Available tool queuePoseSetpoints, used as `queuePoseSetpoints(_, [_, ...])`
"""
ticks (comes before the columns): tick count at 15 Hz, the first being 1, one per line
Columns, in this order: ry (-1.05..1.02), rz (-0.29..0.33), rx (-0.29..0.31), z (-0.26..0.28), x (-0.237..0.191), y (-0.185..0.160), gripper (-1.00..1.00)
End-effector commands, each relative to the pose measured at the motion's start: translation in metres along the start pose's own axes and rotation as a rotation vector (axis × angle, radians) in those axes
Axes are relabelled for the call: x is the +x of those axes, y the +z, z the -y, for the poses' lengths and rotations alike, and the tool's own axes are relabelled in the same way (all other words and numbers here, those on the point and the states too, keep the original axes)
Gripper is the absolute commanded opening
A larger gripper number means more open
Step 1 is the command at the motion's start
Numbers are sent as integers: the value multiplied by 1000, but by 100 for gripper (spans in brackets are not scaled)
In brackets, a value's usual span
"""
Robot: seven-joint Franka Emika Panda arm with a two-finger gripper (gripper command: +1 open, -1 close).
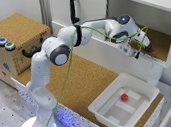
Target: Move to the box, then place the yellow object
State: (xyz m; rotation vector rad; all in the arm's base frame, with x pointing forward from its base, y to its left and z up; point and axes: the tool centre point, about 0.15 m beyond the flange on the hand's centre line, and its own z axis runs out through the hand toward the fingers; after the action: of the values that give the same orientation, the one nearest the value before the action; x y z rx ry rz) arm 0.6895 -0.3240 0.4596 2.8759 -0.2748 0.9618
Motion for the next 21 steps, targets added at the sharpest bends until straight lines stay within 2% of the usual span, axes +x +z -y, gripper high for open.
queuePoseSetpoints(1, [-20,73,101,-2,31,18,-100])
queuePoseSetpoints(5, [-19,56,99,-2,27,7,-100])
queuePoseSetpoints(8, [-33,2,92,2,20,-19,-100])
queuePoseSetpoints(13, [-40,-59,116,0,3,-66,-100])
queuePoseSetpoints(18, [-70,-22,101,-33,-43,-94,-100])
queuePoseSetpoints(21, [-79,34,80,-53,-80,-100,-100])
